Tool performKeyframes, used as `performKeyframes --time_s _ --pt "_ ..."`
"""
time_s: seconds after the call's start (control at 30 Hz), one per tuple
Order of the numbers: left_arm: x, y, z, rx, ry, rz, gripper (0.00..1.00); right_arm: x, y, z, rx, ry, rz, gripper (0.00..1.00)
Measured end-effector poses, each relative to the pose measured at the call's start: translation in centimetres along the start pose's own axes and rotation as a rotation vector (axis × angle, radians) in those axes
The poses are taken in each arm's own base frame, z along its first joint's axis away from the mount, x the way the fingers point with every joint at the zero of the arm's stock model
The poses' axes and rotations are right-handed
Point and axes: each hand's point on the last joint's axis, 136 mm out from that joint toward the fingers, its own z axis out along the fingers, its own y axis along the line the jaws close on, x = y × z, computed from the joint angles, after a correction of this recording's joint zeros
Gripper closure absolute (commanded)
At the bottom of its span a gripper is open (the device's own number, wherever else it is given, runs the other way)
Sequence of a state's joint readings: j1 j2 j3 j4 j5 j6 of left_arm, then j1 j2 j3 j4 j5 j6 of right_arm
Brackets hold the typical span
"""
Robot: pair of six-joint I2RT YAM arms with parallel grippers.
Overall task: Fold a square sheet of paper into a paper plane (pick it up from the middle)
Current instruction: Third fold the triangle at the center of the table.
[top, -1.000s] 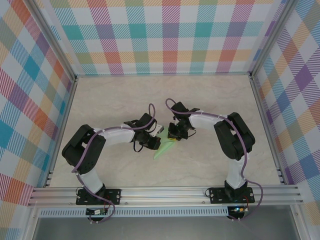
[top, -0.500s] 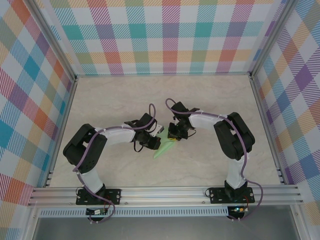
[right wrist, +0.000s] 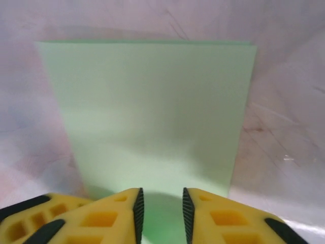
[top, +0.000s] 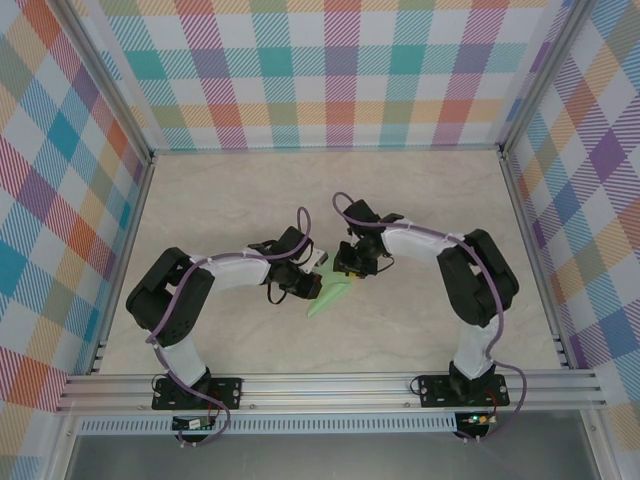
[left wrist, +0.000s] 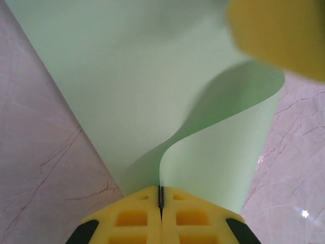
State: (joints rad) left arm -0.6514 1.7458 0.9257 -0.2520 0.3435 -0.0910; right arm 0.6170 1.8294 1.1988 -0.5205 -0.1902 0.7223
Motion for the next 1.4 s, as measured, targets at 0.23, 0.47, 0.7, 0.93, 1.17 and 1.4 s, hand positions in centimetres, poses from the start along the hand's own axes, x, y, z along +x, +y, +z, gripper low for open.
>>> performKeyframes --time_s 0.23,0.47,0.7,0.93,1.17,1.4 --pt "-0.1 -0.1 0.1 0.010 -0.013 -0.008 0.95 0.2 0.9 -7.9 -0.121 -0.244 -0.007 0.74" --pt "-0.2 -0.1 0.1 0.026 -0.021 -0.023 0.95 5.9 -2.3 -5.1 -0.229 -0.239 0.038 0.80" --pt "-0.1 -0.1 0.1 0.034 -0.022 -0.026 0.95 9.7 1.6 -2.2 -0.358 -0.155 0.018 0.92" --pt "-0.1 -0.1 0.2 0.043 -0.027 -0.024 0.95 11.9 4.9 1.2 -0.401 -0.108 0.019 0.98" --pt "-0.1 -0.2 0.2 0.051 -0.029 -0.023 0.95 11.4 5.8 2.7 -0.420 -0.116 0.074 0.98" --pt "-0.1 -0.3 0.3 0.054 -0.029 -0.022 0.95 11.2 6.6 3.3 -0.441 -0.112 0.095 0.98"
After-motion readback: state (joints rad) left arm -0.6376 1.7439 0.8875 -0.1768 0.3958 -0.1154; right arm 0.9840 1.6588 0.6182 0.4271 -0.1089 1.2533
